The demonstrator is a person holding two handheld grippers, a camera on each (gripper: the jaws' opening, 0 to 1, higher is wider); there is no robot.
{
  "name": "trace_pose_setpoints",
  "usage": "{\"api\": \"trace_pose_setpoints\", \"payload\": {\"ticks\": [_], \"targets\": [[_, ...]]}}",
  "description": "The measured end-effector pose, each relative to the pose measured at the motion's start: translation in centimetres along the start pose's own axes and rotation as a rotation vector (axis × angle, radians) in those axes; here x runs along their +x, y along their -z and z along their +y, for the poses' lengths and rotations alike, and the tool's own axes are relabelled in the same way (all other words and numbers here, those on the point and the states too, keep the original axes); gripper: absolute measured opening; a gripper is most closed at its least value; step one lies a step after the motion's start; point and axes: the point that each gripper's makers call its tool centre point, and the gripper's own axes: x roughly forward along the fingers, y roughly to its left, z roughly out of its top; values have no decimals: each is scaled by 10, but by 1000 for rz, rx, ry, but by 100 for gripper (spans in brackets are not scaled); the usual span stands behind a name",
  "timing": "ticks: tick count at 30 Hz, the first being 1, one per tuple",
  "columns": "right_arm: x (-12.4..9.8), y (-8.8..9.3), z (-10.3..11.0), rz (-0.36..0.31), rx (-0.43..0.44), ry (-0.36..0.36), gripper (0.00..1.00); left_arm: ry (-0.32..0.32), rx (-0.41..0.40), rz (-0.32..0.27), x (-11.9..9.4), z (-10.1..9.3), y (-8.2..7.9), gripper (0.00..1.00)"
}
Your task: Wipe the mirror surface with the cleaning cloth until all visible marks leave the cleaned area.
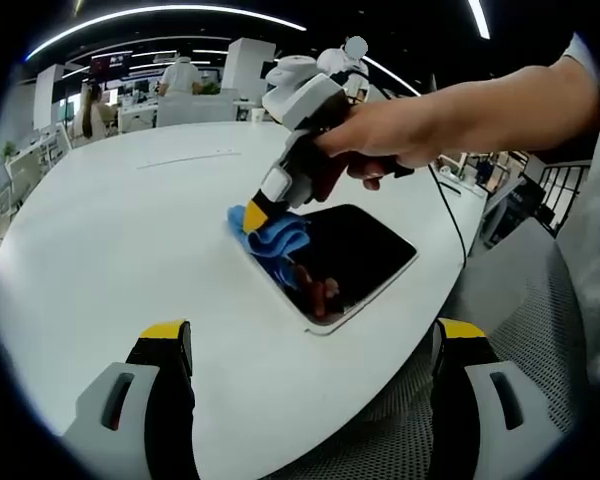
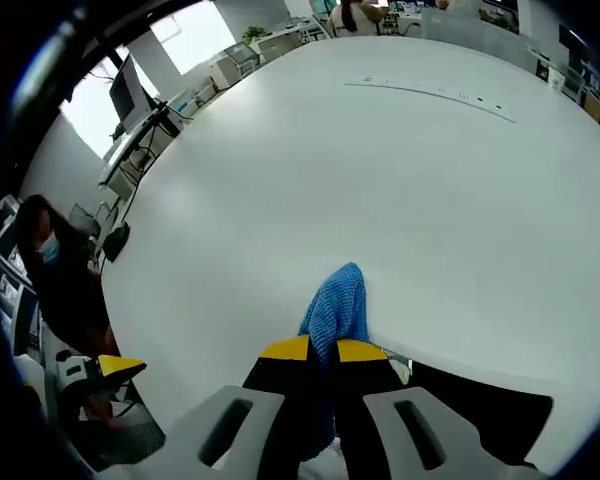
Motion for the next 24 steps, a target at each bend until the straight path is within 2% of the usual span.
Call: {"api": "trace_pose_setpoints", "payload": {"ticks": [24], "targets": [[-4, 2, -2, -17, 4, -2, 2, -5, -11, -6, 0, 2, 0, 99]]}}
